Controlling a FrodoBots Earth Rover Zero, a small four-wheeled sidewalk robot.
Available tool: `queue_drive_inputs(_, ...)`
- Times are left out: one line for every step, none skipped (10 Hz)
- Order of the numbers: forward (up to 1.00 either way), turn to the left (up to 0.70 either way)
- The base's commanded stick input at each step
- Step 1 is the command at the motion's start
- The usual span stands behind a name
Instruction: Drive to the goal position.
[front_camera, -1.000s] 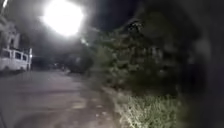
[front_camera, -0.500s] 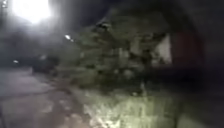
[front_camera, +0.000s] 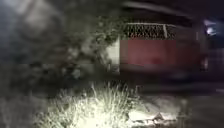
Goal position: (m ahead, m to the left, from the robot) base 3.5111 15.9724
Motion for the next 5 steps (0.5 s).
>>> queue_drive_inputs(0.04, 0.00)
queue_drive_inputs(0.04, 0.00)
queue_drive_inputs(0.04, 0.00)
queue_drive_inputs(0.04, 0.00)
queue_drive_inputs(0.04, 0.00)
